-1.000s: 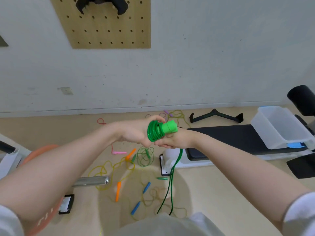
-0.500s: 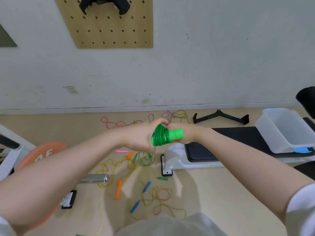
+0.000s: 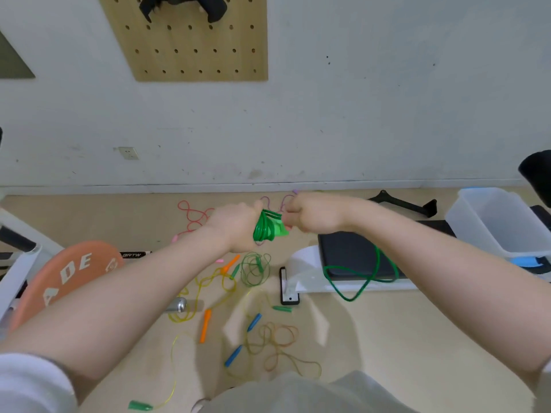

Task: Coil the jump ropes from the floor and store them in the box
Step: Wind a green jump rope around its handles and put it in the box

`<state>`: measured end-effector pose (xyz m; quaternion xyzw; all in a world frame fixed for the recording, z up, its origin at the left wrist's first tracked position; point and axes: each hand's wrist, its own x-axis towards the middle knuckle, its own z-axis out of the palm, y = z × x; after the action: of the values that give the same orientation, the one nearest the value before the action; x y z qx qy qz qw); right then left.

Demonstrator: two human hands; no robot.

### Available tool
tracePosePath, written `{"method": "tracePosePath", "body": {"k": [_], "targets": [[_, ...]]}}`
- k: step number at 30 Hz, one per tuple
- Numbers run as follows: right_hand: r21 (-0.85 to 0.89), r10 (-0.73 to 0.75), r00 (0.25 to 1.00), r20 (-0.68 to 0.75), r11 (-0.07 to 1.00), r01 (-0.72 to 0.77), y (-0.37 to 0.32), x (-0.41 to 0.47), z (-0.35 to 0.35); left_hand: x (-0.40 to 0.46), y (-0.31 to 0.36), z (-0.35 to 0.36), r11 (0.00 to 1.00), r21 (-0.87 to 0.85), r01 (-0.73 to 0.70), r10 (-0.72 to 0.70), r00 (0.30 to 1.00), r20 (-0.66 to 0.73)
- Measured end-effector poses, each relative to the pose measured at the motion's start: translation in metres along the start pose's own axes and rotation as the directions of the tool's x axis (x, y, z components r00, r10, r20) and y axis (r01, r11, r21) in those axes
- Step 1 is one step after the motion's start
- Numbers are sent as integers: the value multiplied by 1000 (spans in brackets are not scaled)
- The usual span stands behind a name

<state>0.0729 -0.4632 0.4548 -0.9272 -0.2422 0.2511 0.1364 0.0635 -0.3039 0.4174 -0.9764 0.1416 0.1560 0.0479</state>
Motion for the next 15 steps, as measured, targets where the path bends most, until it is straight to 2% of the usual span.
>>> {"method": "tracePosePath", "body": {"k": [3,5,7,8,9,10,11,12,13,15], "targets": [[25,18,1000,-19,1000,-17,-5,5,26,7,3,2,946,-318,62,-58,998,23],[106,26,996,-88,994,-16,3,4,31,7,7,3,835,-546,76,-65,997,40],[278,13,993,-119,960,21,9,-1,35,4,13,3,670,-739,77,-63,997,47],[440,21,993,-116,897,32,11,-4,41,2,17,2,569,-819,67,-53,998,45],[610,33,994,-101,792,36,12,-7,46,1,20,1,463,-885,53,-41,998,39],[720,26,995,-92,693,48,14,-8,53,0,22,-1,361,-932,32,-31,999,22],[767,-3,996,-94,638,74,17,-9,60,0,22,-2,281,-960,3,-16,1000,-2],[771,-42,994,-103,628,107,21,-8,66,-2,23,-4,243,-970,-27,17,1000,-24],[764,-80,991,-108,631,134,25,-7,70,-5,23,-5,250,-967,-58,60,997,-45],[702,-124,986,-113,693,167,32,-5,70,-11,22,-6,327,-938,-120,145,987,-75]]}}
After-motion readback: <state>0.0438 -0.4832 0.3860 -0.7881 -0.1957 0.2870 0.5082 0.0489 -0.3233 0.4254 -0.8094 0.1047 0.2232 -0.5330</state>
